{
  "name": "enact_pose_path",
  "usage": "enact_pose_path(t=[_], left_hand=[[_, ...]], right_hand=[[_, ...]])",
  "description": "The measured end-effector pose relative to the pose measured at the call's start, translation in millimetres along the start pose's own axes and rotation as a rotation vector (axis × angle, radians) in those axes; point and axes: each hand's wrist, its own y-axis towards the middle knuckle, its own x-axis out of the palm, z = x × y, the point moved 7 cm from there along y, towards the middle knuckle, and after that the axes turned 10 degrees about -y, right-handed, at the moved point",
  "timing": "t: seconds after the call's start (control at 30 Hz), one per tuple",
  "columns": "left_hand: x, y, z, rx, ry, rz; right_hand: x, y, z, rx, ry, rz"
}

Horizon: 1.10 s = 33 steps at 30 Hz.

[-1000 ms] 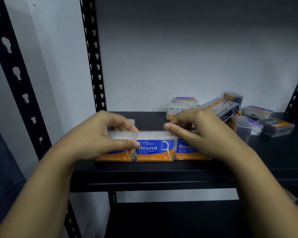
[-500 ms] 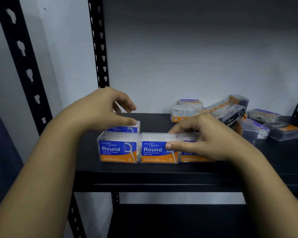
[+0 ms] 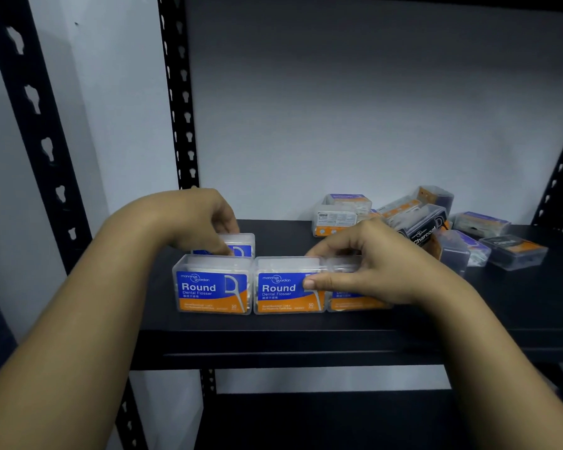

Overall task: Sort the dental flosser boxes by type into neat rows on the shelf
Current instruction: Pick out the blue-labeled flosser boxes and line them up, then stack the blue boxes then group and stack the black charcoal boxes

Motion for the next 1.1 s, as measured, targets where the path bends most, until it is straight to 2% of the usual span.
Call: enact_pose_path(t=[0.13, 0.37, 0.43, 0.5, 0.6, 0.77, 0.9, 1.1], left_hand=[[-3, -2, 9, -0.016, 0.050, -0.012], [-37, 5, 65, 0.134, 0.121, 0.091], [-35, 22, 78, 0.110, 0.157, 0.030], [-27, 42, 88, 0.042, 0.148, -0.100], [-11, 63, 103, -0.039, 0.142, -0.267], [7, 94, 123, -0.060, 0.152, -0.356], [12, 116, 127, -0.048, 0.108, -0.322], [18, 141, 132, 0.032, -0.025, -0.138]], right_hand=[[-9, 1, 0, 0.028, 0.012, -0.006], [-62, 26, 8, 0.150, -0.163, -0.006], [-70, 40, 17, 0.203, -0.274, -0.066], [-77, 55, 27, 0.245, -0.365, -0.137], [-80, 75, 45, 0.330, -0.388, -0.243], [-81, 88, 81, 0.507, -0.345, -0.374], [-89, 82, 103, 0.609, -0.370, -0.432], [-95, 68, 129, 0.662, -0.395, -0.439]])
